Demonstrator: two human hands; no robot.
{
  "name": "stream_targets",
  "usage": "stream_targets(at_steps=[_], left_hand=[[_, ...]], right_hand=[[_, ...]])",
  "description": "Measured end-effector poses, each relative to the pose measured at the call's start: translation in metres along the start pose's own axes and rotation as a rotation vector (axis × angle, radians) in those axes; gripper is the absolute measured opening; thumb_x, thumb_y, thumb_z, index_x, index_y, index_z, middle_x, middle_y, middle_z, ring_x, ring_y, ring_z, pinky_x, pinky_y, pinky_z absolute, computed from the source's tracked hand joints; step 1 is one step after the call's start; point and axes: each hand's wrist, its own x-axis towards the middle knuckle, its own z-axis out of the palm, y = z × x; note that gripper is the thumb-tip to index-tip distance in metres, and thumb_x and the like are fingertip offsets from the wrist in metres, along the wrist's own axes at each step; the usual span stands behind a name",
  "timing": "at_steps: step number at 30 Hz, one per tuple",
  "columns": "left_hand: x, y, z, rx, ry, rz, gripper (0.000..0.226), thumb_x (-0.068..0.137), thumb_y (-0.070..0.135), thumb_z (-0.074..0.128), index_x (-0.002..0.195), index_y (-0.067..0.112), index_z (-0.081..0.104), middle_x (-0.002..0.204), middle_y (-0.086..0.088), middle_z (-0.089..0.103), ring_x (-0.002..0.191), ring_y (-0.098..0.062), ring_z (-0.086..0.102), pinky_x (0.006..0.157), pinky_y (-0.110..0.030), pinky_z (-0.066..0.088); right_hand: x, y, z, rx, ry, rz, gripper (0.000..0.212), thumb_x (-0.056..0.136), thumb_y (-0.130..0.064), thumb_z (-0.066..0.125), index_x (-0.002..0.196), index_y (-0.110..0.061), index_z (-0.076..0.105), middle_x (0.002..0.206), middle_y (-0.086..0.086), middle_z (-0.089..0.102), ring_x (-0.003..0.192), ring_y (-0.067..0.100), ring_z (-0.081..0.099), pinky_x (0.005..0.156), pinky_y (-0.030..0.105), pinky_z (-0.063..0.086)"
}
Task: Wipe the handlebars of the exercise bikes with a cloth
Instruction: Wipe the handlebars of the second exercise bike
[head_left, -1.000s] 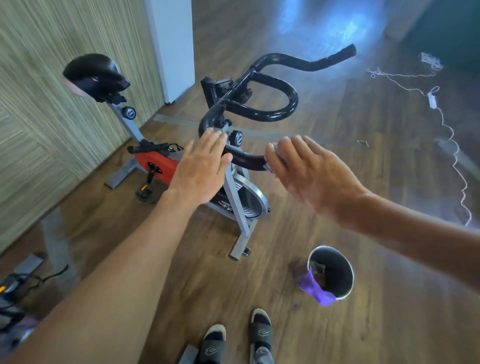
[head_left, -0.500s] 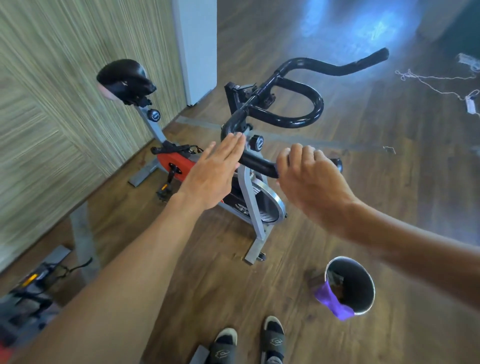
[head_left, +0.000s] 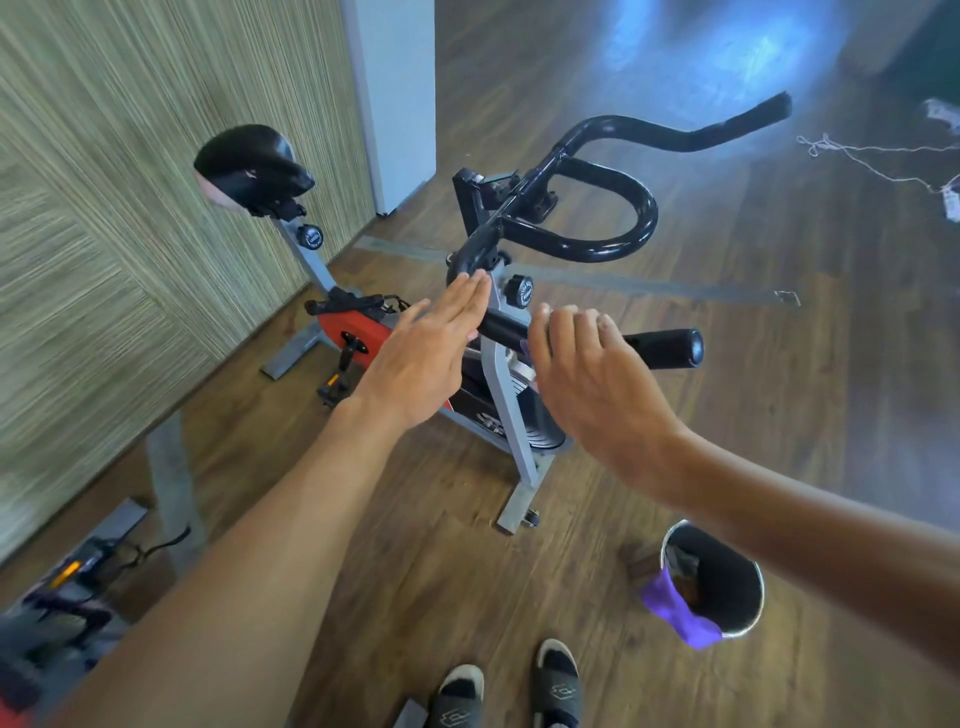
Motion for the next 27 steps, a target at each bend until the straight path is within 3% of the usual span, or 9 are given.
stream_targets(at_steps=[3,6,10,14,18,22,27], left_hand=[[0.000,-0.002,0.001,-0.016,-0.002,-0.004,0.064,0.103,0.000,0.038,0.161,0.013,0.015,0.169,0.002,0.015,0.155,-0.009,0.009,0.123,-0.048,0.026],[0.001,-0.003,-0.001,-0.029,-0.005,-0.008,0.065,0.102,0.000,0.040,0.161,0.014,0.016,0.168,0.004,0.016,0.155,-0.007,0.010,0.122,-0.050,0.028],[0.002,0.000,0.000,-0.039,0.003,-0.049,0.061,0.106,0.005,0.039,0.161,0.016,0.016,0.168,0.005,0.017,0.155,-0.006,0.009,0.122,-0.050,0.028],[0.001,0.007,-0.001,-0.054,0.012,-0.090,0.061,0.105,0.005,0.040,0.161,0.016,0.016,0.168,0.002,0.017,0.155,-0.008,0.008,0.124,-0.048,0.024],[0.005,0.024,0.005,0.022,0.057,-0.175,0.052,0.110,0.021,0.033,0.160,0.013,0.022,0.168,0.000,0.020,0.156,-0.011,0.010,0.123,-0.046,0.025],[0.009,0.040,0.010,0.121,0.086,-0.250,0.048,0.110,0.029,0.028,0.155,0.014,0.036,0.165,-0.001,0.029,0.155,-0.013,0.016,0.120,-0.049,0.028],[0.017,0.052,0.012,0.151,0.088,-0.323,0.046,0.109,0.030,0.028,0.149,0.013,0.045,0.162,-0.003,0.036,0.155,-0.016,0.019,0.121,-0.051,0.025]], right_hand=[[0.036,-0.016,-0.007,0.178,-0.050,0.057,0.060,0.107,-0.039,0.033,0.141,0.010,0.037,0.118,0.024,0.059,0.099,0.033,0.065,0.084,0.037,0.056],[0.040,-0.014,-0.007,0.263,-0.025,0.019,0.067,0.105,-0.043,0.030,0.145,0.010,0.031,0.123,0.026,0.057,0.105,0.034,0.064,0.090,0.039,0.055],[-0.010,0.019,-0.007,0.039,0.025,-0.096,0.051,0.108,-0.021,0.037,0.146,0.011,0.028,0.123,0.028,0.052,0.106,0.038,0.058,0.096,0.044,0.052],[-0.037,0.056,0.002,-0.140,0.095,-0.174,0.049,0.106,-0.014,0.047,0.145,0.011,0.031,0.119,0.027,0.050,0.102,0.040,0.053,0.095,0.047,0.050],[-0.009,0.029,-0.003,-0.052,0.045,-0.149,0.042,0.106,-0.021,0.047,0.136,0.009,0.043,0.112,0.021,0.058,0.095,0.033,0.060,0.086,0.040,0.054],[0.008,0.016,-0.007,0.087,-0.010,-0.126,0.051,0.106,-0.030,0.049,0.137,0.009,0.041,0.111,0.020,0.058,0.094,0.030,0.061,0.082,0.036,0.055],[-0.030,0.053,0.001,0.000,0.131,-0.147,0.046,0.109,-0.024,0.036,0.140,0.010,0.037,0.113,0.024,0.055,0.095,0.037,0.057,0.089,0.044,0.050]])
